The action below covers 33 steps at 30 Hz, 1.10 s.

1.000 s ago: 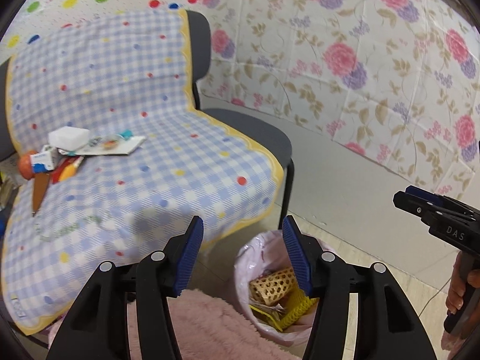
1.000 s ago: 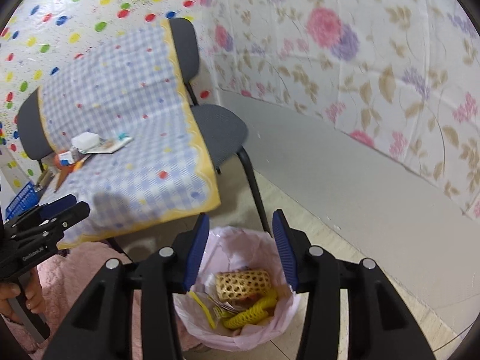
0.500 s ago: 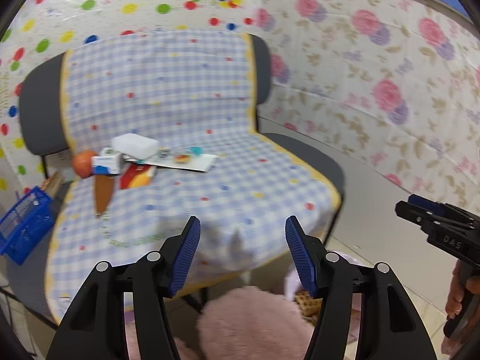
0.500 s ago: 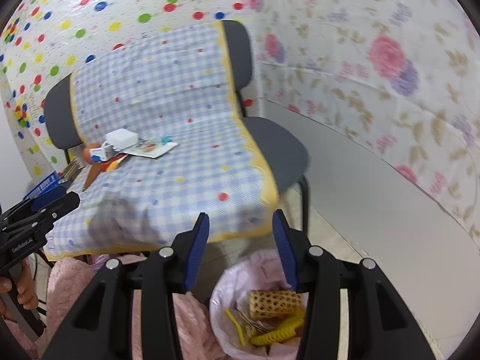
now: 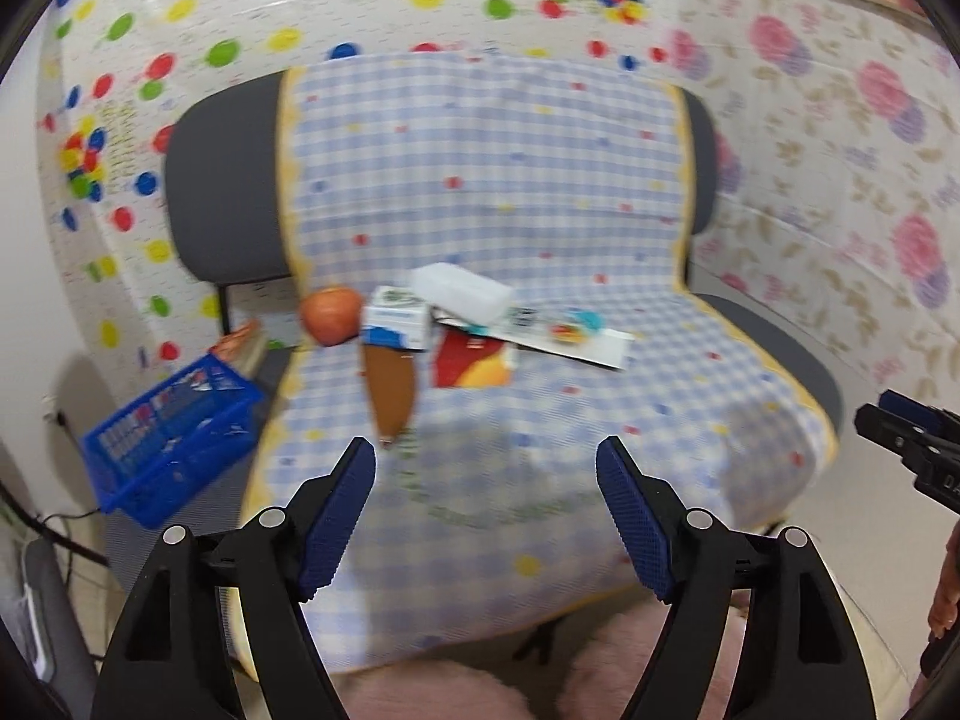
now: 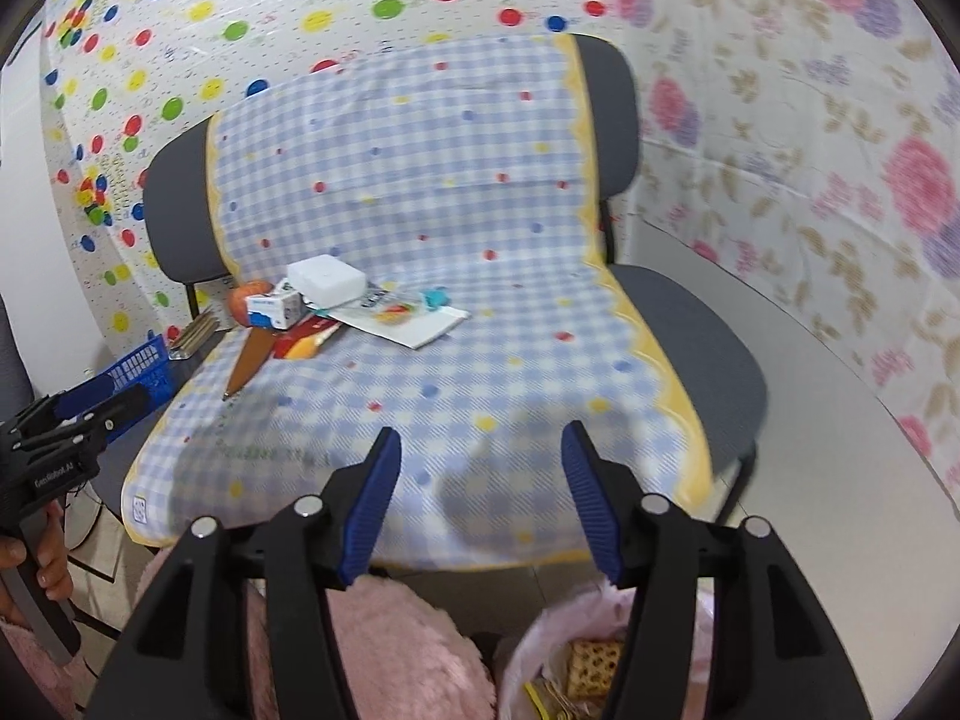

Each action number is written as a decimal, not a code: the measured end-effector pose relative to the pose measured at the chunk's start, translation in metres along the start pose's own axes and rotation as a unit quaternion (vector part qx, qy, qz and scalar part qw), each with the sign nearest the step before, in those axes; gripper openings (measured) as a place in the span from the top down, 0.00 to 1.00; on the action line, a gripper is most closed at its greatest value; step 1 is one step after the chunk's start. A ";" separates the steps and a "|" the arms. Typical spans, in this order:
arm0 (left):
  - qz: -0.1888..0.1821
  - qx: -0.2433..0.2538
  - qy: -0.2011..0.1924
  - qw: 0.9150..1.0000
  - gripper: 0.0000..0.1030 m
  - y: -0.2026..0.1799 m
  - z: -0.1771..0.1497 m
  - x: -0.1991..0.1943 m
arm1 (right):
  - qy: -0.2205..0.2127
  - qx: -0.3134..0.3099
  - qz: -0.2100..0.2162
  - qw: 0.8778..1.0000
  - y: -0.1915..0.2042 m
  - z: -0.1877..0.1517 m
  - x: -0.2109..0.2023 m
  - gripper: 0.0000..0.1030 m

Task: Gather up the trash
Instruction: 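Move both open grippers back over the items on the chair, then grasp the white foam block with the right gripper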

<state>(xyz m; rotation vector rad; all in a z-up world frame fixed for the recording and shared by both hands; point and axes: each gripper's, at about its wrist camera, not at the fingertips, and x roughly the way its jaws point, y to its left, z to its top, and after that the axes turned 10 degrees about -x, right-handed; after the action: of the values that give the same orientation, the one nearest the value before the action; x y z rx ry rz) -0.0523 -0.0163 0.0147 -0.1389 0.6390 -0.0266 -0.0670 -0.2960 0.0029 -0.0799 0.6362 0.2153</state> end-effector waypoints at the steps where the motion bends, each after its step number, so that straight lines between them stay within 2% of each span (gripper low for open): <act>1: 0.010 -0.005 -0.001 1.000 0.26 0.007 0.005 0.002 | 0.000 -0.004 0.004 1.000 0.003 0.005 0.006 0.42; 5: 0.040 -0.018 -0.007 0.999 0.26 0.027 0.024 0.010 | 0.000 -0.017 0.020 1.000 0.012 0.023 0.029 0.41; 10: 0.069 -0.011 -0.034 0.997 0.26 0.039 0.054 0.012 | -0.003 -0.028 0.041 0.999 0.023 0.050 0.058 0.41; 16: 0.079 -0.004 -0.056 0.995 0.25 0.047 0.094 0.025 | -0.010 -0.044 0.059 0.997 0.038 0.081 0.090 0.41; 18: 0.081 -0.004 -0.057 0.995 0.18 0.049 0.101 0.034 | -0.012 -0.050 0.064 0.997 0.044 0.093 0.102 0.41; 19: 0.081 -0.005 -0.057 0.995 0.18 0.051 0.105 0.042 | -0.014 -0.053 0.068 0.996 0.048 0.098 0.107 0.41; 27: 0.084 -0.016 -0.004 0.996 0.18 0.067 0.091 0.117 | 0.008 -0.074 0.088 0.993 0.078 0.123 0.178 0.41; 33: 0.085 -0.033 0.018 0.996 0.18 0.079 0.090 0.157 | 0.034 -0.082 0.100 0.991 0.100 0.129 0.231 0.41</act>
<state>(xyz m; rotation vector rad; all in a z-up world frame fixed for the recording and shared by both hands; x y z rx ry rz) 0.1256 0.0626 -0.0177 -0.1468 0.6853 0.1573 0.1661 -0.1402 -0.0322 -0.1821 0.6941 0.4595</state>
